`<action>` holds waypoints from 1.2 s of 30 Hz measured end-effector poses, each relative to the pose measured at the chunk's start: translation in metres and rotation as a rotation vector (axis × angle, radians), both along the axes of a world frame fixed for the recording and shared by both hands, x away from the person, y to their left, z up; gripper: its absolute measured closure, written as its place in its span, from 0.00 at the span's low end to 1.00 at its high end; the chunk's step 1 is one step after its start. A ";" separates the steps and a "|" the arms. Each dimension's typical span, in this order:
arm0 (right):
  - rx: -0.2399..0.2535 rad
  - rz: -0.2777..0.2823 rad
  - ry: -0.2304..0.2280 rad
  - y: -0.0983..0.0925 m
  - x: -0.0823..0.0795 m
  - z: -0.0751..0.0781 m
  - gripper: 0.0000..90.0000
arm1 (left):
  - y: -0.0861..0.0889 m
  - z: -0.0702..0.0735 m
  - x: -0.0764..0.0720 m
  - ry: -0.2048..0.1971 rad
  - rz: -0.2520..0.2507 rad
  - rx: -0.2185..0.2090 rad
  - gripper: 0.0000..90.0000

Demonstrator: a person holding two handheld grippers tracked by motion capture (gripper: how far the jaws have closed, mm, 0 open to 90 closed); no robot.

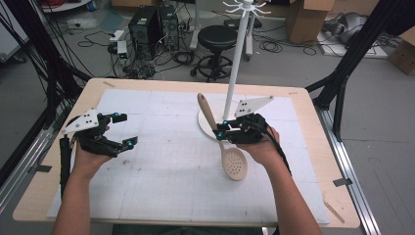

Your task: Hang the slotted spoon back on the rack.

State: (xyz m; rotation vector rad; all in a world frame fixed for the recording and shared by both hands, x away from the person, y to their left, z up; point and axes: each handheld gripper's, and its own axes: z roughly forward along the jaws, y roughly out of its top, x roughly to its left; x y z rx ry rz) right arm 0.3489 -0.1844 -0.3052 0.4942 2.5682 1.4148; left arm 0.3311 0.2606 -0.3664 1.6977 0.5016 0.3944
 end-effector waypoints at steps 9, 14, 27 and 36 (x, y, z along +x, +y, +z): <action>0.054 -0.018 -0.017 -0.014 0.002 0.013 0.84 | 0.001 0.000 0.000 -0.002 -0.001 -0.007 0.08; 0.052 -0.019 -0.028 -0.018 0.003 0.022 0.84 | 0.000 0.000 0.000 -0.001 -0.001 -0.004 0.08; 0.055 -0.050 -0.038 -0.041 0.015 0.053 0.84 | 0.000 0.000 0.000 0.003 -0.001 -0.002 0.08; 0.070 -0.090 -0.065 -0.062 0.025 0.081 0.84 | 0.001 -0.001 0.001 0.008 0.003 -0.002 0.08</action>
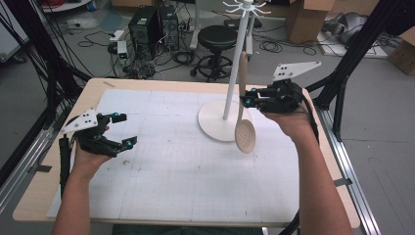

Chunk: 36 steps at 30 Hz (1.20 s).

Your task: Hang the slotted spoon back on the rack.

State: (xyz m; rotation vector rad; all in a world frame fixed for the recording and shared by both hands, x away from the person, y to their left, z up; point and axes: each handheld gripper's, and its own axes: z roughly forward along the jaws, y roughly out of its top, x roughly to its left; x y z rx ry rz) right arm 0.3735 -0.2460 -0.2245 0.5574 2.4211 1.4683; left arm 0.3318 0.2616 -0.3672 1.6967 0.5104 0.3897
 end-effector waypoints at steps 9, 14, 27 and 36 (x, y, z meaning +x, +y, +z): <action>0.037 -0.035 -0.002 -0.019 0.014 0.018 0.84 | -0.001 -0.001 0.000 0.003 -0.002 0.001 0.08; 0.046 -0.065 -0.002 -0.025 0.023 0.025 0.84 | -0.001 -0.002 0.001 0.005 -0.002 0.005 0.08; 0.005 -0.161 0.024 -0.031 0.044 0.038 0.84 | 0.000 -0.001 0.001 0.004 -0.003 0.001 0.08; -0.015 -0.198 0.037 -0.030 0.055 0.045 0.84 | 0.001 0.000 0.000 0.000 -0.003 -0.008 0.08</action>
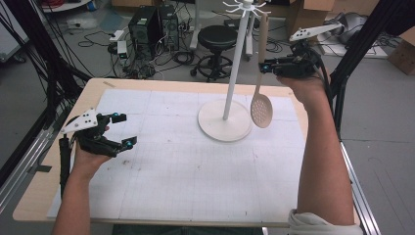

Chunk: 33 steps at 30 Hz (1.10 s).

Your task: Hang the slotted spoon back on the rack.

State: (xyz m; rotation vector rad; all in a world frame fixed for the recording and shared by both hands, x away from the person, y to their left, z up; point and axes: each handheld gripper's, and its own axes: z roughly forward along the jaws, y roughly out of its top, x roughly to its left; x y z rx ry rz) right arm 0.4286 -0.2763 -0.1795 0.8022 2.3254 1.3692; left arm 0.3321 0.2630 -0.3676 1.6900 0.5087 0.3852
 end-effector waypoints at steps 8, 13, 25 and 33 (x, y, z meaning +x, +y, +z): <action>0.010 -0.019 0.020 0.000 0.005 0.001 0.84 | 0.001 0.001 0.000 -0.003 0.000 -0.002 0.08; 0.006 -0.012 0.017 0.003 0.007 0.002 0.84 | 0.001 0.000 0.000 -0.001 0.000 -0.002 0.08; -0.006 -0.004 0.024 0.013 0.012 0.001 0.84 | 0.000 0.000 0.000 0.000 0.001 -0.002 0.08; -0.010 -0.008 0.038 0.018 0.016 -0.001 0.84 | 0.001 0.001 0.000 -0.002 0.002 -0.004 0.08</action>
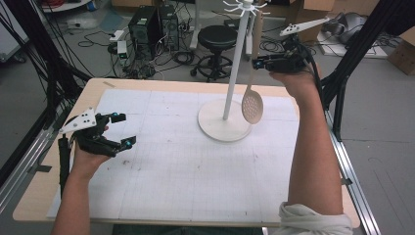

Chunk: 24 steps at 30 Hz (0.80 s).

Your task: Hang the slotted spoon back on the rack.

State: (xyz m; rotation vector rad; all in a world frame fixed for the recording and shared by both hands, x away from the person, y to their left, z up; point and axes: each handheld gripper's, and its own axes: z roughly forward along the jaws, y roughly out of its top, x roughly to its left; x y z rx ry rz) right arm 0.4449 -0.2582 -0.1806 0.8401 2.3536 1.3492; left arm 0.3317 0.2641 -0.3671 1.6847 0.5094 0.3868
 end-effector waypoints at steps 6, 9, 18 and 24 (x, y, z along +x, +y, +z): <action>-0.002 -0.003 0.008 0.002 0.004 -0.002 0.84 | 0.000 0.000 0.000 0.000 0.000 -0.001 0.08; 0.000 -0.004 0.015 0.003 0.006 -0.002 0.84 | 0.000 0.000 0.000 0.000 0.001 -0.001 0.08; 0.007 -0.013 0.019 0.008 0.012 -0.005 0.83 | 0.000 0.000 0.000 0.002 0.001 0.002 0.08; 0.023 -0.074 0.008 0.008 0.012 -0.005 0.68 | -0.001 -0.001 0.000 0.004 0.000 0.004 0.08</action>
